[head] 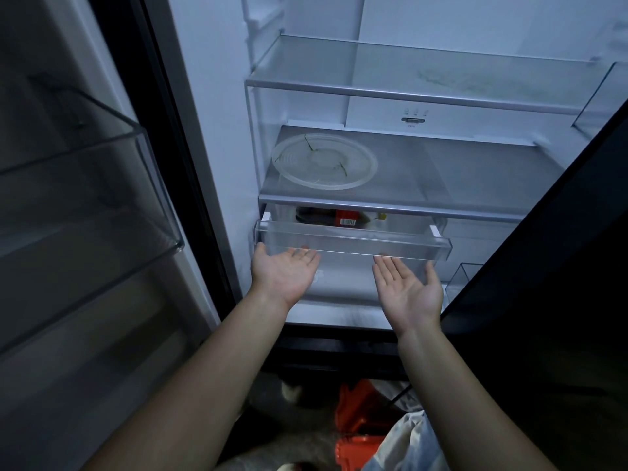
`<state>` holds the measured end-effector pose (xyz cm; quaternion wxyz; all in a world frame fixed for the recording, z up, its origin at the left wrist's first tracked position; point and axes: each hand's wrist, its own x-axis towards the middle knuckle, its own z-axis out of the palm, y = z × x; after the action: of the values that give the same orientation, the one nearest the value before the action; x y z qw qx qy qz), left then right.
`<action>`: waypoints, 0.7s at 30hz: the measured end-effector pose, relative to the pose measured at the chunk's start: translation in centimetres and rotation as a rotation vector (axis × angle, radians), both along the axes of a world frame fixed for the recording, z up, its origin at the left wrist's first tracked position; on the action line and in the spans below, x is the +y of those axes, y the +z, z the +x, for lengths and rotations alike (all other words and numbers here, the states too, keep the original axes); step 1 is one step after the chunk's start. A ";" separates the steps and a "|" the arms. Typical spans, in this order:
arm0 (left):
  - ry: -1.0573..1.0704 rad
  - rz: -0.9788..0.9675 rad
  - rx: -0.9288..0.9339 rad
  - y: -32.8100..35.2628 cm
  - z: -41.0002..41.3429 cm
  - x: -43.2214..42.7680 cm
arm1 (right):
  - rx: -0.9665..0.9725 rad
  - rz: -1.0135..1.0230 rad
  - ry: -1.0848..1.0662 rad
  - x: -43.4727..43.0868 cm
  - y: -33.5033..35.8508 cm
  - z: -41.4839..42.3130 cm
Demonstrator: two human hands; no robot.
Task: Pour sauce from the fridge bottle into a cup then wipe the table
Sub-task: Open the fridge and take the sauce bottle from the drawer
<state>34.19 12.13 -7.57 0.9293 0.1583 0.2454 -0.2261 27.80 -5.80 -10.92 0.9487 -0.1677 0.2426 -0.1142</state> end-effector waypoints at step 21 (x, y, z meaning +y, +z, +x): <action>-0.011 0.054 0.018 0.2 -6.6 0.7 | -0.086 0.030 0.053 -0.4 -0.7 -6.6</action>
<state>27.57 12.82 -7.35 0.9211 0.1829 0.2590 -0.2260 21.23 -6.15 -11.58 0.9634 -0.1546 0.1986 -0.0924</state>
